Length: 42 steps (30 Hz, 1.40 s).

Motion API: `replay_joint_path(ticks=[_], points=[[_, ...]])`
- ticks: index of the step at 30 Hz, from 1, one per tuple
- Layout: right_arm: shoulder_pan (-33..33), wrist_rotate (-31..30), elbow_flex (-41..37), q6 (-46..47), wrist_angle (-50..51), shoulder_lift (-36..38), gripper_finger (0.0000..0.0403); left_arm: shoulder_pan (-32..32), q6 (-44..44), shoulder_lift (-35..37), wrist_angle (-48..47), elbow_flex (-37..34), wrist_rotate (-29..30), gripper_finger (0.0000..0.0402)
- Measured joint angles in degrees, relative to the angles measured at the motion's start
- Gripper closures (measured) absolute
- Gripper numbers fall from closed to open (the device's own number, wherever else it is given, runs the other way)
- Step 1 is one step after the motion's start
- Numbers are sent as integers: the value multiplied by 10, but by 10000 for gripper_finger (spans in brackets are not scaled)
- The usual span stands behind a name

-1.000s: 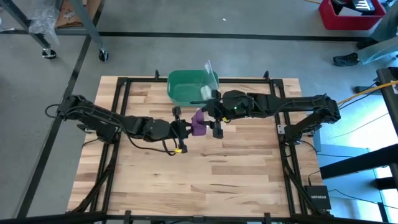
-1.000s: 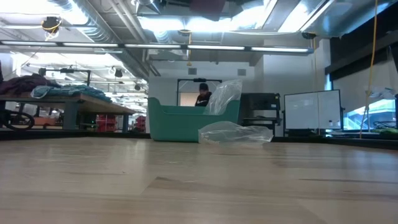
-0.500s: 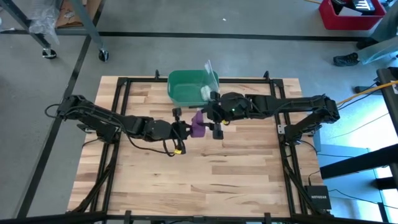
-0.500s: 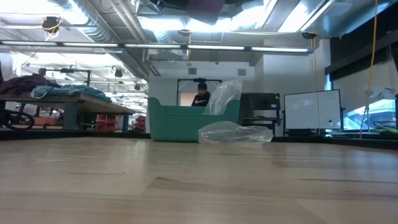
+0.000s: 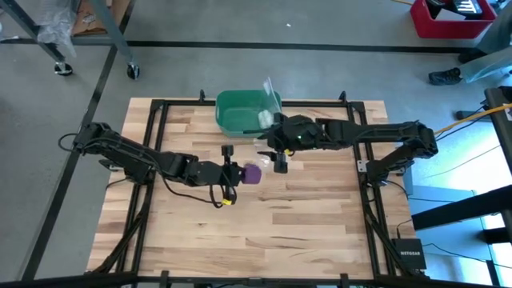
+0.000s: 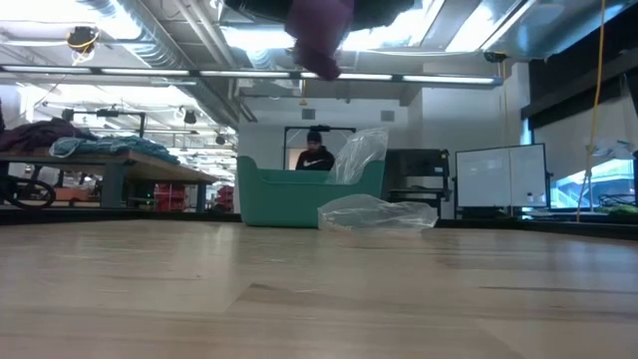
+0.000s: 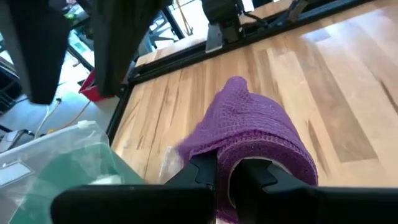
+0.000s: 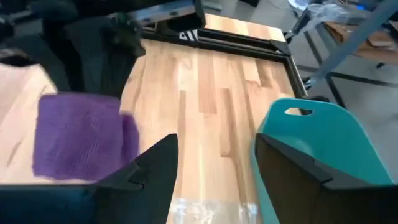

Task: Roll bandage
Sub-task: Roll the violet bandage

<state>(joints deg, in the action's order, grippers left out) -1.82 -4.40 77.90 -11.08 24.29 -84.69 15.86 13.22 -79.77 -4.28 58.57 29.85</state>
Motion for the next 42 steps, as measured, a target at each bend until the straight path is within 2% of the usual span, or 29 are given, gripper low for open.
replay_joint_path(ticks=[8, 13, 17, 20, 24, 27, 29, 36, 42], points=[[-13, 21, -5, 5, 8, 17, 185, -1, -19, 0, 1, 0, -9, 386], [-12, 40, 7, 12, 92, 64, 185, 1, -46, 23, 8, 1, -35, 386], [-4, 76, -29, 22, 119, 92, 185, 11, -62, 54, 46, 5, -31, 386], [14, 76, -97, 24, 31, 111, 185, 23, -63, 65, 93, 6, -10, 386], [32, 76, -195, 20, -159, 122, 185, 31, -58, 67, 125, 6, 18, 386], [38, 75, -245, 19, -304, 120, 185, 29, -58, 67, 134, 6, 28, 386], [42, 75, -260, 21, -363, 110, 185, 26, -59, 67, 142, 6, 28, 386], [53, 91, -264, 22, -422, 87, 185, 16, -68, 66, 153, 6, 25, 386], [73, 79, -263, -40, -444, 82, 197, 17, -68, 65, 159, 6, 21, 386]])
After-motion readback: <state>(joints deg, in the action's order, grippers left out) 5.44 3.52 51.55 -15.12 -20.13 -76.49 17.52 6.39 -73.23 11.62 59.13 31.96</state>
